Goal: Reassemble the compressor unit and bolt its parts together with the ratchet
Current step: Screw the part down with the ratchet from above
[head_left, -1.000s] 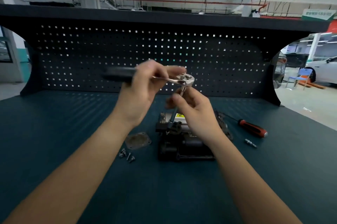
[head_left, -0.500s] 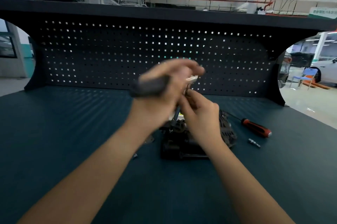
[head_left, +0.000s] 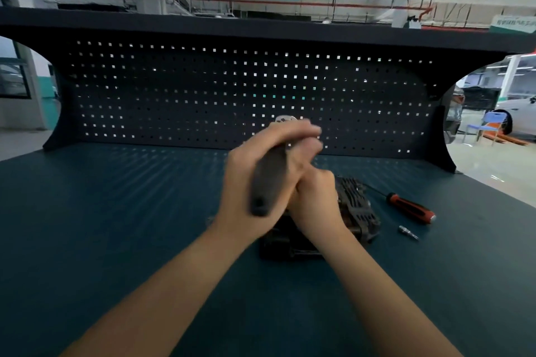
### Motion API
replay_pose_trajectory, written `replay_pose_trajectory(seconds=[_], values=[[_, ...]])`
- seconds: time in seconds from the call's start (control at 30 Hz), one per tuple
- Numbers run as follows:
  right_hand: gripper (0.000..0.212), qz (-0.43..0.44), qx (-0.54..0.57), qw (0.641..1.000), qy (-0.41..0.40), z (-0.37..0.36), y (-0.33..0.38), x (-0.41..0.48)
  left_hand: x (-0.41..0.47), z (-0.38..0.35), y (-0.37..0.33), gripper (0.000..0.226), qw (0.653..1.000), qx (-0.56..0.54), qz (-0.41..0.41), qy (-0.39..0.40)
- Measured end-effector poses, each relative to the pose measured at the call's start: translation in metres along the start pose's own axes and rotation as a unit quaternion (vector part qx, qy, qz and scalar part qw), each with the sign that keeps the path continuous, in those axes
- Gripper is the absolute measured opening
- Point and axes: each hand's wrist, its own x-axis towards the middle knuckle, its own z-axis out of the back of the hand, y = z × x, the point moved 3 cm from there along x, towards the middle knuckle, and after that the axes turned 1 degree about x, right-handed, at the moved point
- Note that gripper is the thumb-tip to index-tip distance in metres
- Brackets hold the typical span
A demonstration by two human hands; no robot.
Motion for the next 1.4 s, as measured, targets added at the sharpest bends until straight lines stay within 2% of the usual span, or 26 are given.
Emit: replay_pose_trajectory(seconds=[0.03,0.07,0.1,0.17,0.27,0.33,0.37,0.43,0.47,0.57,0.63,0.67,0.7,0.73,0.8,0.87,0.9,0.97,1.03,1.07,1.13,1.2,1.23,1.3,1.37,1.4], values=[[0.017,-0.002,0.010,1.000,-0.003,0.000,-0.001,0.000,0.001,0.004,0.002,0.021,0.999,-0.037,0.024,-0.016],[0.015,-0.015,0.046,0.999,0.007,-0.001,-0.003,-0.001,0.008,0.010,0.006,0.024,0.986,-0.129,0.092,-0.051],[0.012,-0.029,0.086,0.996,0.024,0.000,-0.006,-0.002,0.018,0.016,0.015,0.029,0.952,-0.231,0.180,-0.093],[0.010,-0.055,0.152,0.985,0.063,0.000,-0.010,-0.005,0.032,0.019,0.036,0.039,0.849,-0.373,0.336,-0.163],[0.024,-0.069,0.174,0.976,0.111,-0.004,-0.012,-0.009,0.053,0.008,0.052,0.051,0.707,-0.494,0.462,-0.207],[0.026,-0.061,0.158,0.976,0.141,-0.008,-0.013,-0.013,0.058,0.003,0.054,0.051,0.682,-0.506,0.507,-0.146],[0.024,-0.052,0.141,0.977,0.153,-0.009,-0.012,-0.016,0.059,0.001,0.051,0.047,0.696,-0.495,0.511,-0.096],[0.019,-0.024,0.097,0.985,0.140,-0.007,-0.012,-0.020,0.055,-0.003,0.038,0.040,0.756,-0.446,0.477,-0.035],[0.016,-0.012,0.082,0.990,0.117,-0.007,-0.013,-0.021,0.051,-0.003,0.032,0.039,0.793,-0.423,0.436,-0.051],[0.017,-0.036,0.081,0.995,0.053,-0.007,-0.013,-0.020,0.013,-0.001,0.009,0.031,0.887,-0.326,0.275,-0.178],[0.028,-0.041,0.076,0.996,0.028,-0.009,-0.011,-0.017,-0.006,-0.007,-0.006,0.024,0.955,-0.165,0.177,-0.174],[0.033,-0.038,0.072,0.996,0.023,-0.011,-0.008,-0.017,-0.011,-0.011,-0.013,0.022,0.978,-0.068,0.142,-0.134],[0.034,-0.041,0.075,0.996,0.025,-0.012,-0.007,-0.018,-0.011,-0.014,-0.013,0.023,0.983,-0.022,0.157,-0.094],[0.032,-0.046,0.077,0.996,0.029,-0.013,-0.008,-0.019,-0.009,-0.010,-0.012,0.026,0.978,-0.037,0.184,-0.087],[0.021,-0.057,0.074,0.995,0.030,-0.012,-0.013,-0.022,-0.001,0.004,-0.003,0.033,0.959,-0.164,0.179,-0.146],[0.017,-0.054,0.067,0.996,0.027,-0.011,-0.015,-0.024,0.016,0.015,0.017,0.035,0.886,-0.329,0.265,-0.192],[0.018,-0.044,0.062,0.997,0.026,-0.009,-0.015,-0.025,0.021,0.014,0.031,0.036,0.848,-0.368,0.331,-0.192],[0.021,-0.026,0.061,0.997,0.038,-0.008,-0.014,-0.026,0.044,0.006,0.046,0.038,0.772,-0.431,0.445,-0.142],[0.026,-0.021,0.078,0.994,0.067,-0.008,-0.014,-0.027,0.059,-0.003,0.053,0.039,0.689,-0.498,0.523,-0.058],[0.029,-0.031,0.093,0.991,0.088,-0.009,-0.015,-0.027,0.062,-0.006,0.052,0.039,0.668,-0.513,0.539,0.003],[0.032,-0.059,0.116,0.983,0.127,-0.011,-0.016,-0.028,0.062,-0.013,0.046,0.038,0.685,-0.487,0.535,0.087],[0.023,-0.038,0.104,0.987,0.118,-0.011,-0.015,-0.031,0.055,-0.020,0.033,0.035,0.718,-0.457,0.511,0.121],[0.015,-0.010,0.085,0.992,0.095,-0.009,-0.014,-0.032,0.050,-0.023,0.026,0.033,0.738,-0.443,0.497,0.109],[0.014,0.016,0.051,0.997,0.058,-0.008,-0.012,-0.033,0.033,-0.016,0.022,0.035,0.795,-0.422,0.436,-0.020],[0.015,-0.025,0.067,0.996,0.060,-0.010,-0.014,-0.029,0.017,-0.003,0.011,0.032,0.860,-0.367,0.321,-0.152],[0.021,-0.052,0.079,0.993,0.065,-0.013,-0.016,-0.027,0.007,-0.001,0.003,0.031,0.902,-0.300,0.276,-0.145]])
